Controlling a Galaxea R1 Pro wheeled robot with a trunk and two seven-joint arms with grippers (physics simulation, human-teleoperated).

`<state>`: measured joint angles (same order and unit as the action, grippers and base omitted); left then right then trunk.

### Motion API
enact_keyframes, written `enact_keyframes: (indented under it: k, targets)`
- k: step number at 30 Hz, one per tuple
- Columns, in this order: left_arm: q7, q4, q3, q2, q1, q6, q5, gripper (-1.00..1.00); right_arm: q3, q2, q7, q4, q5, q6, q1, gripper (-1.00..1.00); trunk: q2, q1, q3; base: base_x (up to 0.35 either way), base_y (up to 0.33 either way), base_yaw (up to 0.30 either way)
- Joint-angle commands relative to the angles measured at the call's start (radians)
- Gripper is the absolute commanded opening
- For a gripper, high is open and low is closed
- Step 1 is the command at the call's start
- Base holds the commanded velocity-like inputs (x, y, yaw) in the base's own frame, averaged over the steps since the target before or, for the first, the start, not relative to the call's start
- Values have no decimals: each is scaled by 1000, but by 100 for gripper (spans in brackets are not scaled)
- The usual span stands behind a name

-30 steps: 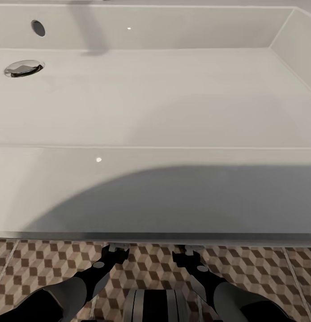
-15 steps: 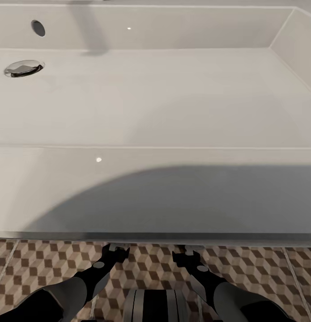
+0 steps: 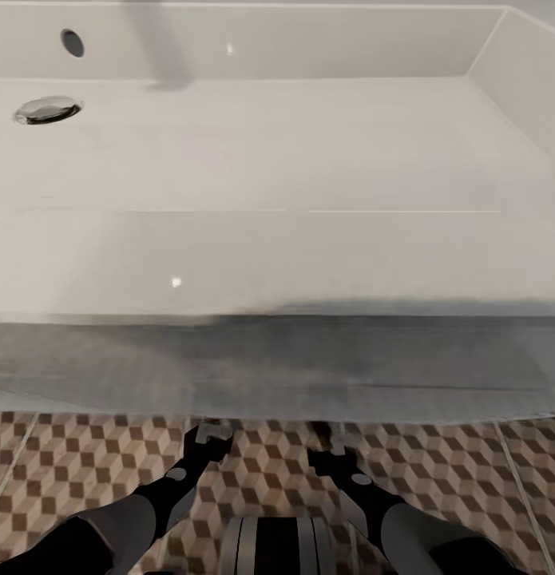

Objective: Take the four mousetraps from the cabinet in the bathroom and place them on the bathroom floor. Make sure all four end up on the same floor surface, and ensure that at least two of them are either under or directly next to the same bathroom sink.

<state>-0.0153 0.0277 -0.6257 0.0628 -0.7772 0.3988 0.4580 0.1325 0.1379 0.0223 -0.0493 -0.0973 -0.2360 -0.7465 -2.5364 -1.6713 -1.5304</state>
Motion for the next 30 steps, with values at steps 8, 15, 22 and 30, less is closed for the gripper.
enact_keyframes:
  k: [8,15,22,30]
  targets:
    - [6,-2,-9,-1,-1,3,13,100,9,0,2,0,-10,-6,-1,100,0,1,0,-297,-18,0]
    - [11,-2,-9,-1,-1,-14,15,100,9,0,2,0,-10,-7,-1,100,0,1,0,-328,-3,0]
    - [12,-2,-9,-1,-1,-17,16,100,9,0,2,0,-10,-8,-1,100,0,1,0,-333,-1,0]
    - [13,-2,-9,-1,-1,-18,16,100,9,0,2,-1,-10,-8,-1,100,0,1,0,-334,0,0]
